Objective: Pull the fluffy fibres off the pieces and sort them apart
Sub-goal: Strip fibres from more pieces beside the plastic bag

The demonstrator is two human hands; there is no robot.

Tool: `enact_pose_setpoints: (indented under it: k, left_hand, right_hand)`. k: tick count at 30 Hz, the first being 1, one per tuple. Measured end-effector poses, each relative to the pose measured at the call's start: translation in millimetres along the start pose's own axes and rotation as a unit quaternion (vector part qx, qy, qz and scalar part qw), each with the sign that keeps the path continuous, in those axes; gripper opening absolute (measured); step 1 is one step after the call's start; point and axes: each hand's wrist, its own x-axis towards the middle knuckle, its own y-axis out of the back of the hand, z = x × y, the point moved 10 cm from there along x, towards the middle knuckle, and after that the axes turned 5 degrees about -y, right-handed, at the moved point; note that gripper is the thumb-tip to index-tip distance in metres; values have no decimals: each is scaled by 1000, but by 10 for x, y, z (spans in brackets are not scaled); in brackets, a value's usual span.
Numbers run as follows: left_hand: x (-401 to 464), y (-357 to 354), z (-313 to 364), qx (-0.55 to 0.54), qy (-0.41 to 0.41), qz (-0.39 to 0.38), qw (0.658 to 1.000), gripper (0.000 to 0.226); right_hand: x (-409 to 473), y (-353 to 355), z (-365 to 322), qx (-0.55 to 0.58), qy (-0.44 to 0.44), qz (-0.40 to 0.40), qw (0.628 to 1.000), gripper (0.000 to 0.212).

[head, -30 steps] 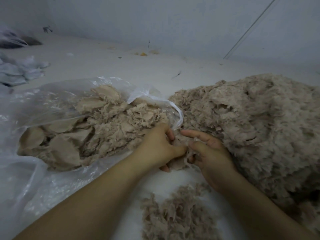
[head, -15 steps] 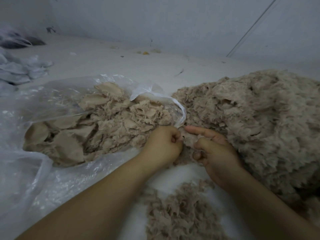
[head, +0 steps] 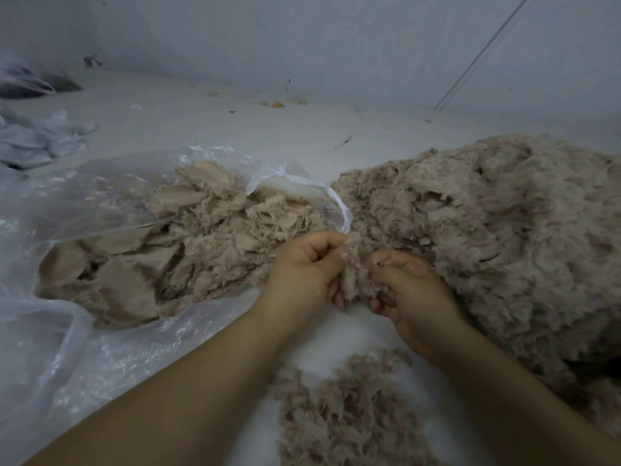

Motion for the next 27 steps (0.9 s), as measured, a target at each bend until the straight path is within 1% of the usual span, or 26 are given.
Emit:
enact_pose_setpoints:
  k: [2, 4, 8, 12, 15, 17, 20, 22, 23, 24, 25, 26, 27]
  left_hand:
    - [15, 37, 28, -40, 2, 11, 999, 43]
    - [15, 117, 62, -26, -3, 37, 999, 48]
    - [-29, 274, 176, 77, -53, 124, 988, 24]
    - [-110, 224, 423, 193, -161, 141, 957, 19]
    - [-172, 130, 643, 296, -252, 134, 912, 16]
    - [-191, 21, 693, 357, -292, 112, 880, 16]
    - [-207, -221, 616, 387, -307, 31, 869, 14]
    - [-260, -366, 601, 410, -337, -14, 847, 14]
    - [-293, -419, 613, 412, -357, -29, 838, 15]
    - [-327, -450, 638, 403, -376, -40, 833, 16]
    - [-350, -454, 661, 386, -387, -45, 836, 18]
    - [-358, -428, 679, 365, -388, -42, 845, 20]
    - [-340, -362, 686, 344, -374, -24, 861, 24]
  right_hand:
    - [20, 44, 29, 26, -13, 16, 999, 28]
    - [22, 71, 40, 32, -15, 24, 999, 26]
    - [1, 56, -9, 46, 17, 3, 999, 31]
    - [-5, 44, -36, 72, 38, -11, 997, 30]
    - [2, 14, -21, 37, 44, -25, 998, 33]
    - [-3, -28, -22, 8, 50, -46, 998, 29]
    - [-24, -80, -45, 31, 61, -77, 995, 34]
    - [-31, -96, -56, 60, 67, -92, 992, 43]
    - [-26, -103, -57, 73, 68, -100, 990, 43]
    - [-22, -109, -54, 79, 66, -103, 989, 40]
    - [-23, -114, -45, 74, 61, -103, 990, 34]
    - [-30, -114, -39, 60, 57, -101, 991, 26]
    - [-35, -112, -41, 44, 57, -97, 993, 20]
